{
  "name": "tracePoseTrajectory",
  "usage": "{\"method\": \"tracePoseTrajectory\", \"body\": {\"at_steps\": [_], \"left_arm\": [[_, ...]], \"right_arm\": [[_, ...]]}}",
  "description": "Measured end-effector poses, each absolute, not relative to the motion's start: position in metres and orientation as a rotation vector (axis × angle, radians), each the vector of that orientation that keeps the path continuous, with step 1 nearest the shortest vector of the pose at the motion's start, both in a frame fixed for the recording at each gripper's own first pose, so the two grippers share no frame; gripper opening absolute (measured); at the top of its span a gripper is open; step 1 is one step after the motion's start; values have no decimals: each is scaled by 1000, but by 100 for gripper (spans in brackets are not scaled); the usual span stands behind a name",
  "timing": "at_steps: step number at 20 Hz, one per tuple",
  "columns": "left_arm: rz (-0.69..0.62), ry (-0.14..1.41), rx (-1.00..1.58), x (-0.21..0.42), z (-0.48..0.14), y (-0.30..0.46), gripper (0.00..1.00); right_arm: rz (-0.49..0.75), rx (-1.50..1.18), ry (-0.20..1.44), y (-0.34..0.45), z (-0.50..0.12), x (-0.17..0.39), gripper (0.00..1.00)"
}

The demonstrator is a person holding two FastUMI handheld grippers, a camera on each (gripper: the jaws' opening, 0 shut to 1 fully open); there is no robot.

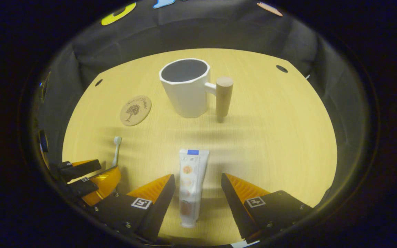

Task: Put the toothbrush and toothpaste on the desktop into the cup, then pick up the cup and place it on the coaster on the desktop.

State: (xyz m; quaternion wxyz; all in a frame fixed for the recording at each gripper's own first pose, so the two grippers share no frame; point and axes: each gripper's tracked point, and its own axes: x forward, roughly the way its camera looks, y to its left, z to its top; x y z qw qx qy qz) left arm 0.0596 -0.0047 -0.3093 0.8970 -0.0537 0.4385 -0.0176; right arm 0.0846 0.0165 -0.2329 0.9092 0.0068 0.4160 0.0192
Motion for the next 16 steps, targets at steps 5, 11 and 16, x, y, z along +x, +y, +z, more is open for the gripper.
{"method": "tracePoseTrajectory", "body": {"at_steps": [5, 11, 16], "left_arm": [[-22, 951, -87, 66, -322, -2, 100], [-7, 959, -60, 66, -322, 0, 91], [-5, 953, -46, 73, -322, -4, 54]], "right_arm": [[28, 10, 912, 14, -246, 91, 84], [11, -24, 945, 9, -255, 93, 73], [6, -49, 985, 6, -259, 88, 49]]}}
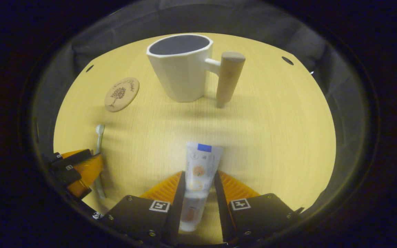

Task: Put the toothbrush and toothpaste on the desktop into the cup, then pick up the cup and place it on the coaster on the desktop.

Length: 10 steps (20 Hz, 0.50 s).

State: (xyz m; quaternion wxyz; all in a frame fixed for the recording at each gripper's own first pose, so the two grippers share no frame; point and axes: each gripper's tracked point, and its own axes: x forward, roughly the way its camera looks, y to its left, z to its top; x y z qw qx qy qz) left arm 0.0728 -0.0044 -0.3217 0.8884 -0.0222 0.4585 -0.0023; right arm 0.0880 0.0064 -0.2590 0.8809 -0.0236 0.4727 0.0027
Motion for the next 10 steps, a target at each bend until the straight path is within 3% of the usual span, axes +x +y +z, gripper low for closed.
{"method": "tracePoseTrajectory", "body": {"at_steps": [1, 2, 4, 5, 6, 7, 8, 9, 10], "left_arm": [[8, 959, -44, 72, -321, -5, 35], [3, 961, -39, 73, -321, -7, 35], [16, 969, -12, 72, -320, -6, 14], [16, 977, -4, 72, -321, -6, 14], [16, 976, 4, 74, -321, -7, 14], [20, 970, 5, 72, -317, -7, 14], [28, 971, -3, 74, -319, -8, 9], [25, 966, -4, 73, -319, -6, 8], [19, 965, -2, 72, -319, -6, 8]], "right_arm": [[3, -43, 994, 6, -258, 87, 42], [-4, -38, 994, 5, -257, 88, 42], [-35, 1, 1016, 4, -259, 86, 33], [-46, 6, 1003, 2, -257, 88, 33], [-39, 12, 1000, 4, -258, 90, 24], [-33, 11, 1000, 4, -256, 89, 23], [-29, 22, 986, 5, -256, 91, 23], [-18, 30, 998, 6, -255, 88, 17], [-15, 41, 989, 7, -253, 90, 17]]}}
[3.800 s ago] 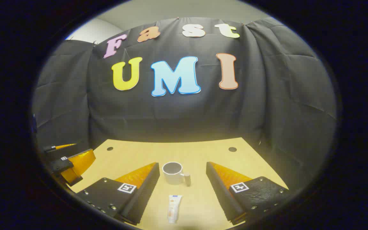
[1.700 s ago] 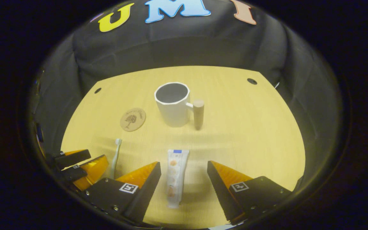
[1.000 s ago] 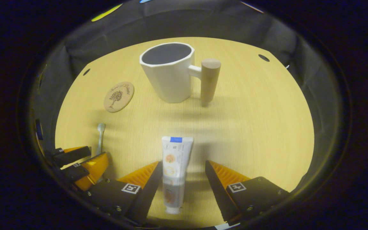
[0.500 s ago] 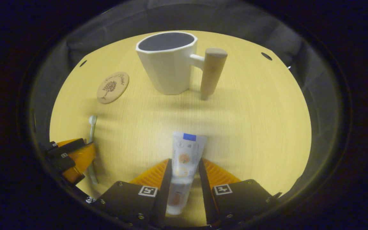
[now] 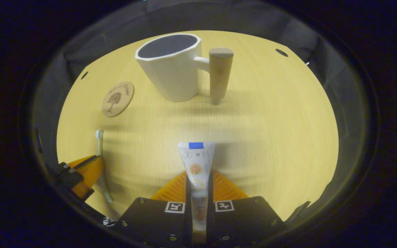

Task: Put the toothbrush and toothpaste on the desktop into the cup, then pick up the cup and place it on the coaster on the desktop.

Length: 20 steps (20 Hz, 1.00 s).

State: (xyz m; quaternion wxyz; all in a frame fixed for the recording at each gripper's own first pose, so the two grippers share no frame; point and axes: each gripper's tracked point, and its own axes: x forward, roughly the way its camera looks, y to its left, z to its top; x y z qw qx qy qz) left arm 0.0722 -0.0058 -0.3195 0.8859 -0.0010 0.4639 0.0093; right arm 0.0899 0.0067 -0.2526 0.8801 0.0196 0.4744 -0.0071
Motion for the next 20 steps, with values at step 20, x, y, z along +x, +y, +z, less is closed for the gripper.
{"method": "tracePoseTrajectory", "body": {"at_steps": [20], "left_arm": [[13, 949, -21, 74, -317, -5, 8]], "right_arm": [[103, 197, 640, 30, -92, 124, 17]]}}
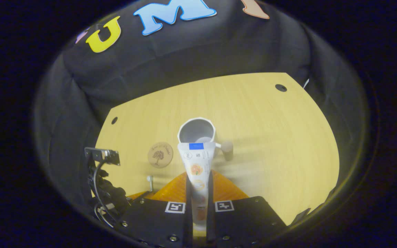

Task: Put the toothbrush and toothpaste on the desktop into the cup, then pick up the cup and place it on the coaster on the desktop.

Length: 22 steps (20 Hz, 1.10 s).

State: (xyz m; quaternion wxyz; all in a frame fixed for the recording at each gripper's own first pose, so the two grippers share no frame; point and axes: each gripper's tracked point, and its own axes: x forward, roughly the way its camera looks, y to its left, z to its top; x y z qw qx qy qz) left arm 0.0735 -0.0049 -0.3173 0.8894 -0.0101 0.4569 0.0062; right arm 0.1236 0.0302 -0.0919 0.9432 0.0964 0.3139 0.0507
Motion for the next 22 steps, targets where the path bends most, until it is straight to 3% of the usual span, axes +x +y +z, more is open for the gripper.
{"method": "tracePoseTrajectory", "body": {"at_steps": [9, 18, 22], "left_arm": [[24, 937, -28, 75, -317, 0, 8], [21, 806, 54, 89, -275, -7, 8], [5, 740, 80, 92, -249, -13, 8]], "right_arm": [[111, 271, 409, 27, -5, 199, 16], [92, 322, 284, 24, 4, 250, 13], [88, 296, 269, 25, -3, 266, 16]]}}
